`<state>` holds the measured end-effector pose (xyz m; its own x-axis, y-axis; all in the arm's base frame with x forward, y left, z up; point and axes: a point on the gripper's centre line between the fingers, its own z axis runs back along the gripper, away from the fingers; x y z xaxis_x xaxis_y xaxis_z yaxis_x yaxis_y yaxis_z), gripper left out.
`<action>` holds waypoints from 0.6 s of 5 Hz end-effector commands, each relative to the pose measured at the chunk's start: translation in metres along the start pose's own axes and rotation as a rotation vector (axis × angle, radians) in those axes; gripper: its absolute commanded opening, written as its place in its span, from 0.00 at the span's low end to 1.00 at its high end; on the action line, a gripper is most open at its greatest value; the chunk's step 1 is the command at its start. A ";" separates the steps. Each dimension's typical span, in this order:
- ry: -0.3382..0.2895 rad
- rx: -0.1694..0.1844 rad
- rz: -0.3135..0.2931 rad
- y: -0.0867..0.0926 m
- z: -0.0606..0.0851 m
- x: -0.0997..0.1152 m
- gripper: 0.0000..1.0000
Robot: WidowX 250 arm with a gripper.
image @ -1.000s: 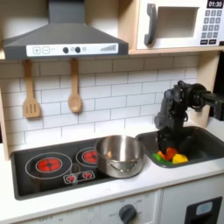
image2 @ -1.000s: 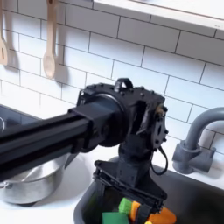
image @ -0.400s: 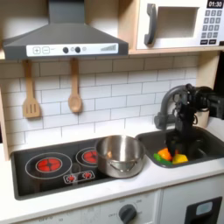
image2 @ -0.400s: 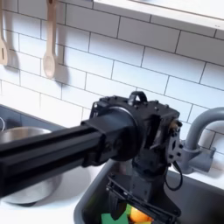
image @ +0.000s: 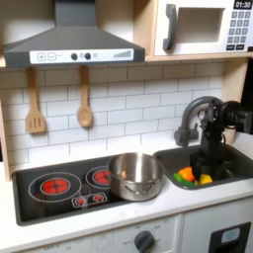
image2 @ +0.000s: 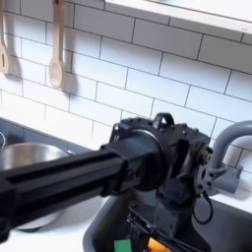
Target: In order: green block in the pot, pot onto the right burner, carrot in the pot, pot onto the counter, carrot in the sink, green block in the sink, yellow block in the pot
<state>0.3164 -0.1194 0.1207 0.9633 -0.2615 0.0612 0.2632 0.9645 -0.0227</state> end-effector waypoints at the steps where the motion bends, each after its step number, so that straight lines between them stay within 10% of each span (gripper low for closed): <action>1: 0.021 0.007 0.024 0.007 -0.021 0.003 1.00; 3: 0.000 0.010 0.013 0.004 -0.026 0.013 1.00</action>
<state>0.3299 -0.1217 0.0957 0.9661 -0.2508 0.0616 0.2523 0.9675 -0.0170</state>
